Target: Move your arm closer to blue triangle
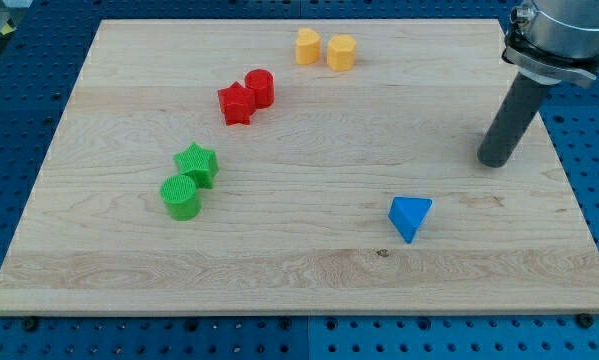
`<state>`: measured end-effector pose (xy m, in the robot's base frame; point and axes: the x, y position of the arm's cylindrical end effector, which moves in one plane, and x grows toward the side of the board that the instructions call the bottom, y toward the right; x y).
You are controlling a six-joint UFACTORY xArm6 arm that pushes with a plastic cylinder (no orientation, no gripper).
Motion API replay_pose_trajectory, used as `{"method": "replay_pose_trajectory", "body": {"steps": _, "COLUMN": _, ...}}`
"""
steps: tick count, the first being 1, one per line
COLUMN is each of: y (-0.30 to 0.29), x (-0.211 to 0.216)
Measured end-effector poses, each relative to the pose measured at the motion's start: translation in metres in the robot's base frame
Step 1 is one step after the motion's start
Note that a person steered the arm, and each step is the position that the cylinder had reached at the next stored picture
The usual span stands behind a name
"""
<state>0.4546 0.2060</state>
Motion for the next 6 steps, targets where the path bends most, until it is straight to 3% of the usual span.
{"method": "replay_pose_trajectory", "body": {"steps": 2, "y": -0.157, "x": 0.001}}
{"method": "replay_pose_trajectory", "body": {"steps": 3, "y": -0.214, "x": 0.037}}
{"method": "replay_pose_trajectory", "body": {"steps": 4, "y": -0.225, "x": 0.095}}
{"method": "replay_pose_trajectory", "body": {"steps": 6, "y": -0.141, "x": 0.107}}
